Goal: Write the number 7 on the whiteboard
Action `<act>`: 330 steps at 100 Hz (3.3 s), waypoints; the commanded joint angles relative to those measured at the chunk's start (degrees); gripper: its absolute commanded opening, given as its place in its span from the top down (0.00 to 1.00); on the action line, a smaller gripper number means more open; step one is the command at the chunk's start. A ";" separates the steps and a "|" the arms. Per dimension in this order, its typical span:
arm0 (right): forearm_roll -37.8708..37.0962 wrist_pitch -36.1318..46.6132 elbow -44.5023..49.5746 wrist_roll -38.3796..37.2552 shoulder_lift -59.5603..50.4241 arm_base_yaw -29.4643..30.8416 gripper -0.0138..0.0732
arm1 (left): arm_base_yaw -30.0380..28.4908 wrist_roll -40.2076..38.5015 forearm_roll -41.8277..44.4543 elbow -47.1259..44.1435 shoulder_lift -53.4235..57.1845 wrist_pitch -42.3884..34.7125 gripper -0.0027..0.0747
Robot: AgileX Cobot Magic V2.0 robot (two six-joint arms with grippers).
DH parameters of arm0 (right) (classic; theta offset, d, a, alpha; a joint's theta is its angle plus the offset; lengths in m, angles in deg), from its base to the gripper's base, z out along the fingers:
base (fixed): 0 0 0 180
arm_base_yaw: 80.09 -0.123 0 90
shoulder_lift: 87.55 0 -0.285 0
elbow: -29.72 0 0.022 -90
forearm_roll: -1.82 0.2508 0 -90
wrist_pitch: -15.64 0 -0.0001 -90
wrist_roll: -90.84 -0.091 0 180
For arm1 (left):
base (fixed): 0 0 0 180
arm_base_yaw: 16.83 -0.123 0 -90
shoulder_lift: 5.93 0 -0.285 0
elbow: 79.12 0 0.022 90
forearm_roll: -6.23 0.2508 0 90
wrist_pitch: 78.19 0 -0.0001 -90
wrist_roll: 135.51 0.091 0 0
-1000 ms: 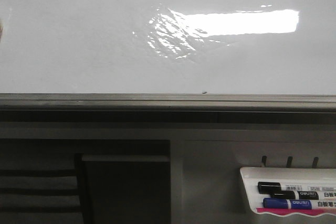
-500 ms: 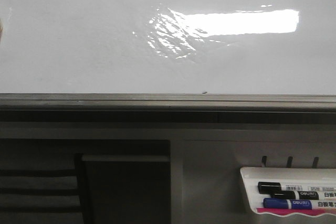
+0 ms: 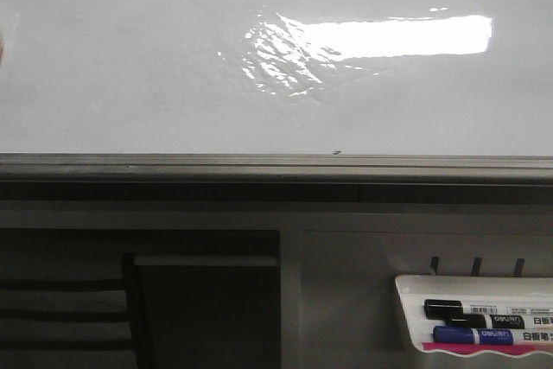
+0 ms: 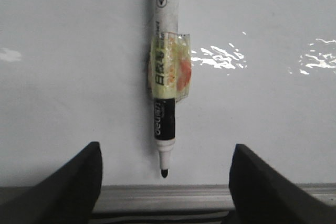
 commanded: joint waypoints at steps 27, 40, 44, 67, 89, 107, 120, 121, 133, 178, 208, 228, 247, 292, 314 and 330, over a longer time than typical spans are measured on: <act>-0.28 4.33 -2.10 0.23 0.72 0.36 0.35 | 0.68 0.00 0.47 1.81 -10.60 -18.76 0.36; -0.28 4.33 -2.10 0.23 0.72 0.36 0.35 | 0.68 0.00 1.73 1.81 -13.71 -22.37 0.36; -0.28 4.33 -2.10 0.23 0.72 0.36 0.35 | 0.68 0.00 2.03 1.81 -14.50 -22.87 0.36; -0.28 4.23 -2.10 0.23 0.72 0.36 0.35 | 0.68 0.00 2.50 1.81 -16.52 -23.20 0.52; -0.28 4.13 -2.10 0.23 0.72 0.36 0.35 | 0.68 0.00 2.63 1.81 -16.62 -23.97 0.78; -0.28 4.00 -2.10 0.23 0.72 0.36 0.35 | 0.68 0.00 2.63 1.81 -16.62 -23.97 0.92; -0.28 3.72 -2.10 0.23 0.72 0.36 0.35 | 0.68 0.00 2.63 1.81 -16.62 -23.85 0.99; -0.28 3.74 -2.10 0.23 0.72 0.36 0.35 | 0.68 0.00 2.63 1.81 -16.62 -23.72 0.99; -0.28 2.91 -2.10 0.23 0.72 0.36 0.35 | 1.58 0.00 3.18 2.11 -15.51 -19.50 0.99; 20.25 -18.67 -9.59 22.80 9.01 -1.38 0.47 | 24.39 15.75 0.67 21.16 -10.11 28.91 0.99; 35.66 -29.92 -15.65 40.77 20.34 -8.58 0.48 | 34.60 41.05 -15.95 28.10 -10.33 39.67 0.99; 37.94 -31.31 -19.94 51.50 26.16 -15.89 0.48 | 37.29 43.81 -16.68 28.46 -10.33 41.19 0.99; 43.16 -30.08 -21.41 62.96 30.81 -21.54 0.48 | 39.20 45.06 -16.68 28.46 -10.33 40.97 0.99; 54.29 -24.02 -21.93 78.73 38.66 -23.82 0.48 | 39.76 51.96 -16.81 28.46 -10.33 39.00 0.99; 56.37 -23.11 -21.93 80.87 39.78 -23.82 0.48 | 39.76 53.30 -16.81 28.46 -10.33 37.21 0.99; 56.14 -22.50 -22.49 80.87 40.87 -23.82 0.48 | 39.76 53.39 -16.81 28.46 -10.33 36.96 0.99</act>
